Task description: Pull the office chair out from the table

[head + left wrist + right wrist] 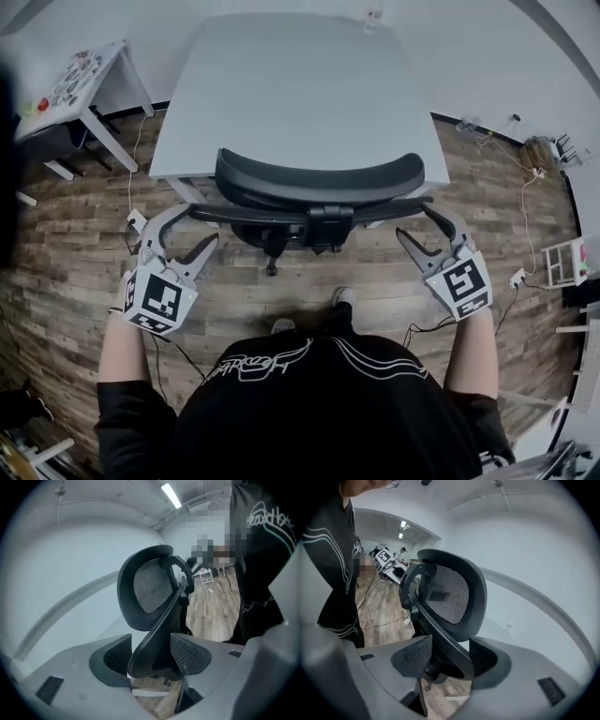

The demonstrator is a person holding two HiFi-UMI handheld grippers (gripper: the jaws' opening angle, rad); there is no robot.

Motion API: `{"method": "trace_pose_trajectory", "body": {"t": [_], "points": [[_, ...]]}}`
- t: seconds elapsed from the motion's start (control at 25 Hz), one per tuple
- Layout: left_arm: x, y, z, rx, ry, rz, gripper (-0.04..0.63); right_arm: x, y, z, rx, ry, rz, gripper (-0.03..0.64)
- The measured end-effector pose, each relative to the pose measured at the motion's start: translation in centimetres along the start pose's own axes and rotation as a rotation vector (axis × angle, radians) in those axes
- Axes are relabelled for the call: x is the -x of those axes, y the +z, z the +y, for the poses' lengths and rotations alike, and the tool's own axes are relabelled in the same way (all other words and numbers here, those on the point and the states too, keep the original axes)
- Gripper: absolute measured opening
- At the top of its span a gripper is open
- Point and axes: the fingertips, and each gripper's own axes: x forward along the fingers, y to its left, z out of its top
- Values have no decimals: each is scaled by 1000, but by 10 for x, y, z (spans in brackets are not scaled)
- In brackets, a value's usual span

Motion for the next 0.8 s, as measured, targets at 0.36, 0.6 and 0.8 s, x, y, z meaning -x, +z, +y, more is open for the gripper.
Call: {"method": "trace_pose_trajectory", "body": {"t": [0.36, 0.6, 0.8], "points": [[-29, -13, 5, -296, -99, 185, 236, -31, -24, -14, 248, 145, 90, 250], [-37, -16, 3, -292, -193, 226, 236, -43, -46, -13, 411, 258, 172, 249], [-47, -28, -8, -351, -263, 273, 175, -46, -54, -10, 526, 365, 269, 185]]}}
